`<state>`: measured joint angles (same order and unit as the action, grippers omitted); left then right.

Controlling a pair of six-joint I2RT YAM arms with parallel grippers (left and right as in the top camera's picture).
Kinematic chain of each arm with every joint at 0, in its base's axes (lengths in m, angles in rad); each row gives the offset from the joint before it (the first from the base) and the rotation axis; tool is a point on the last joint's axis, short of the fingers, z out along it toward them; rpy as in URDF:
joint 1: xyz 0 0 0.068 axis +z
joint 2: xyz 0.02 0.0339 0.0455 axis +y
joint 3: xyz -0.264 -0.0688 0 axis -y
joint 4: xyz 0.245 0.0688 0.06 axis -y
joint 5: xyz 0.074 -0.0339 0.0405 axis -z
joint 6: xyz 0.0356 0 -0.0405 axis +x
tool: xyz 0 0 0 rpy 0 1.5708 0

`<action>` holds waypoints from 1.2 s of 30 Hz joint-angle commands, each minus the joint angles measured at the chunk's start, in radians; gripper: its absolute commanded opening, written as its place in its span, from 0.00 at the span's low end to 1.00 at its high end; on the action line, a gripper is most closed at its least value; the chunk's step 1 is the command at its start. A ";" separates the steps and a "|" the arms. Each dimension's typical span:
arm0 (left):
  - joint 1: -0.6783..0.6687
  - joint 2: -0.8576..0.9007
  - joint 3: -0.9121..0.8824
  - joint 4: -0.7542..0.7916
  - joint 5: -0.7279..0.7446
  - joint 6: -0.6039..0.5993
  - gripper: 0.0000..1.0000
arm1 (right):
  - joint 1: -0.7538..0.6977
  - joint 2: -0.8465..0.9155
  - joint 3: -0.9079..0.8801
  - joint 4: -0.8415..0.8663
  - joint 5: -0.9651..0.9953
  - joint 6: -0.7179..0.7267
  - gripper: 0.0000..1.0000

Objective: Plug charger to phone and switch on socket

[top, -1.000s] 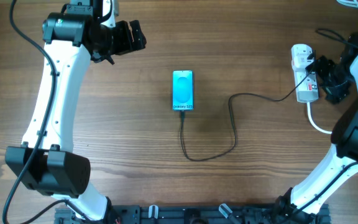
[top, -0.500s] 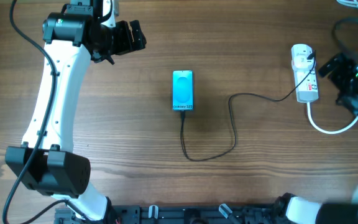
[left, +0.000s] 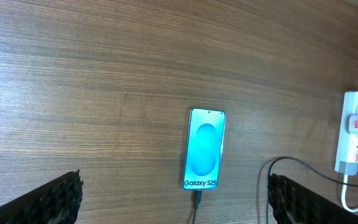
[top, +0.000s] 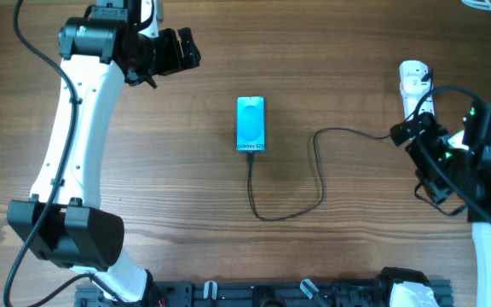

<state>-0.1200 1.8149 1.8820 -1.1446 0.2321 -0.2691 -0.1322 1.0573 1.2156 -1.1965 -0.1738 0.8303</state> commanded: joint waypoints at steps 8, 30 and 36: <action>0.005 0.006 -0.002 0.003 -0.006 -0.008 1.00 | 0.015 0.158 -0.023 0.059 -0.027 -0.145 1.00; 0.005 0.006 -0.002 0.003 -0.006 -0.008 1.00 | 0.154 -0.929 -0.996 1.134 -0.017 -0.731 1.00; 0.005 0.006 -0.002 0.003 -0.006 -0.008 1.00 | 0.155 -1.052 -1.177 1.309 0.048 -0.738 1.00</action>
<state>-0.1200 1.8149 1.8820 -1.1446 0.2321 -0.2691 0.0181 0.0433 0.0895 0.0738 -0.1722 0.1215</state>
